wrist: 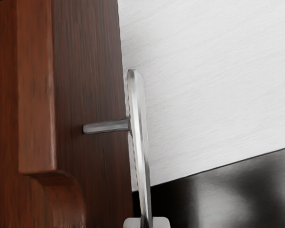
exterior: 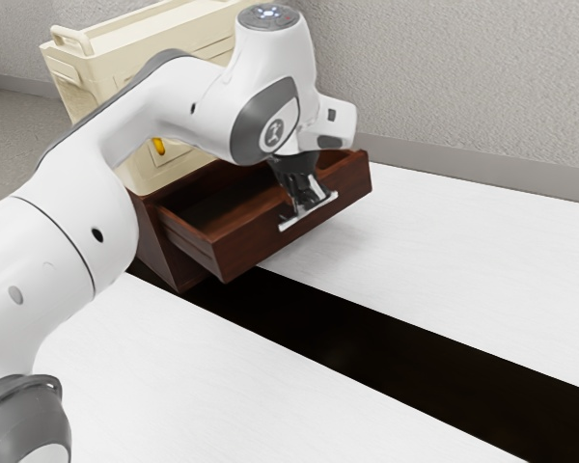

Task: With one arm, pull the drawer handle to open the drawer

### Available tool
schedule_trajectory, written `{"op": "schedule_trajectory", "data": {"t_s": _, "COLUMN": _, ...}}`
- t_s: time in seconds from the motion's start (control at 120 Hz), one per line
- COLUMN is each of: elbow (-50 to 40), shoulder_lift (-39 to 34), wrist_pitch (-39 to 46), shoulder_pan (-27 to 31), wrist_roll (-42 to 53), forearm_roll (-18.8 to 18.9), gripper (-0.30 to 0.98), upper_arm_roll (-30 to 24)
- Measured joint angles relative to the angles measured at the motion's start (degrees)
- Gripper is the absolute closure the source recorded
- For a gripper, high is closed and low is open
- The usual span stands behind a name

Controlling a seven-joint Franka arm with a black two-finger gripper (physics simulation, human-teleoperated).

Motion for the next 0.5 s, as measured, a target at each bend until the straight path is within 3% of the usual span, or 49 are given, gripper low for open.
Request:
{"op": "schedule_trajectory", "data": {"t_s": 0.208, "elbow": -0.2, "shoulder_lift": 0.0, "wrist_pitch": 0.0, "shoulder_pan": -0.1, "wrist_roll": -1.1, "forearm_roll": -1.4, "gripper": 0.75, "upper_arm_roll": 0.8}}
{"op": "schedule_trajectory", "data": {"t_s": 0.5, "elbow": -0.8, "shoulder_lift": -0.5, "wrist_pitch": -0.1, "shoulder_pan": -2.0, "wrist_roll": -2.2, "forearm_roll": -3.1, "gripper": 0.58, "upper_arm_roll": 2.5}}
